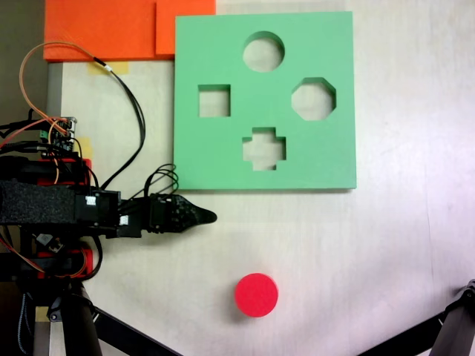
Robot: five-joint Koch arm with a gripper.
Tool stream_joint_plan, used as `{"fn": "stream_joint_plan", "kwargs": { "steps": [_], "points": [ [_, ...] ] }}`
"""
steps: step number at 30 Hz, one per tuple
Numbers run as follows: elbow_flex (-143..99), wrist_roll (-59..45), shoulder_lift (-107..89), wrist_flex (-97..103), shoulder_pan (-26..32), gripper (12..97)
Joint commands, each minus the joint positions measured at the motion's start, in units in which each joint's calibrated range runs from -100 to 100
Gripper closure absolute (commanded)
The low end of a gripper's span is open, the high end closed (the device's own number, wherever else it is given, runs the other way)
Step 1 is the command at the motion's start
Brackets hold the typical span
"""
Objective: Put the cylinder block into the corresponding hole
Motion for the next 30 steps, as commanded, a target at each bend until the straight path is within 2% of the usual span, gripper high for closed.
{"fn": "stream_joint_plan", "kwargs": {
  "steps": [1, 6, 9, 11, 17, 27, 30],
  "points": [
    [-1.47, 0.10, -0.41, -4.25, 0.24, 58.8],
    [-1.47, 2.39, -0.41, 2.69, -1.12, 55.2],
    [-1.47, 16.95, -0.41, 22.33, -1.03, 57.0],
    [-1.47, 23.05, -0.41, 33.02, -0.93, 58.4],
    [-1.47, 40.39, -0.41, 51.70, -0.63, 55.4],
    [-1.47, 51.48, -0.41, 52.47, -7.91, 55.9],
    [-1.47, 52.41, -0.41, 51.89, -9.52, 59.7]
  ]
}}
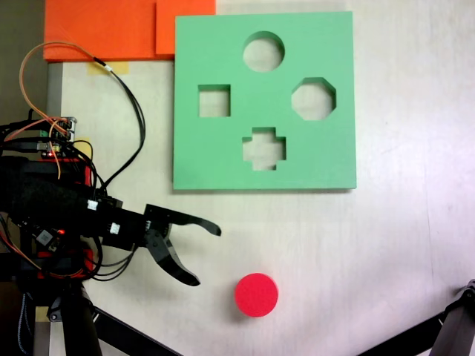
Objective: Put the cylinder block into the corresponding hole
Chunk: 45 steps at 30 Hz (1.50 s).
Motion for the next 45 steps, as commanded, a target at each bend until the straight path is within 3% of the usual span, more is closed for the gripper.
{"fn": "stream_joint_plan", "kwargs": {
  "steps": [1, 3, 6, 11, 14, 19, 22, 45],
  "points": [
    [-1.18, 0.78, -0.41, 6.27, -1.42, 60.3],
    [-1.18, 0.68, -0.41, 6.27, -1.76, 59.6],
    [-1.18, 0.59, 0.99, 8.29, -2.39, 51.5],
    [-1.18, -0.59, 49.03, 42.57, -3.32, 34.2],
    [2.01, -0.83, 69.56, 47.87, -3.81, 33.5],
    [9.29, -0.88, 77.94, 47.87, -4.64, 32.6],
    [15.57, -0.88, 85.20, 47.87, -4.25, 23.6],
    [42.89, -0.88, 109.23, 47.87, -2.59, 23.7]
  ]
}}
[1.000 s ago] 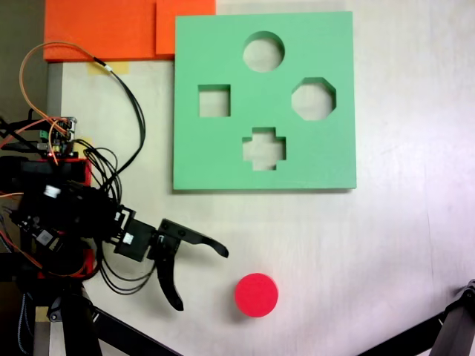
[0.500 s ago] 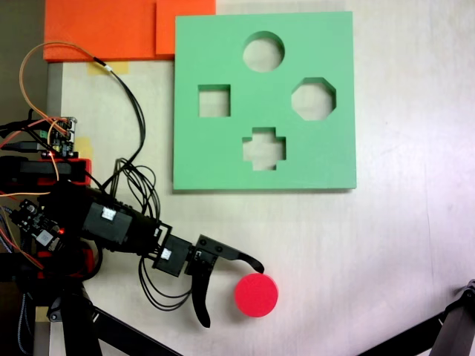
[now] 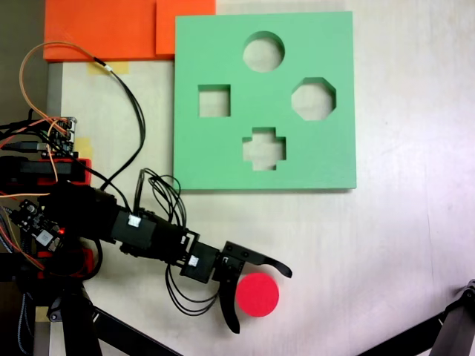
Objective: Put the cylinder block into the corresponding hole
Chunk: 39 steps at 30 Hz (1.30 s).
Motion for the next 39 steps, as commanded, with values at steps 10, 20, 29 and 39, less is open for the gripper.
{"fn": "stream_joint_plan", "kwargs": {
  "steps": [10, 20, 29, 39],
  "points": [
    [1.34, -0.63, -0.35, 7.44, 1.22, 47.0],
    [1.24, -1.51, -0.35, 7.44, 1.81, 59.6],
    [1.14, -2.44, -3.14, 7.44, 2.15, 61.6],
    [0.74, -2.39, -2.17, 7.44, 2.15, 70.6]
  ]
}}
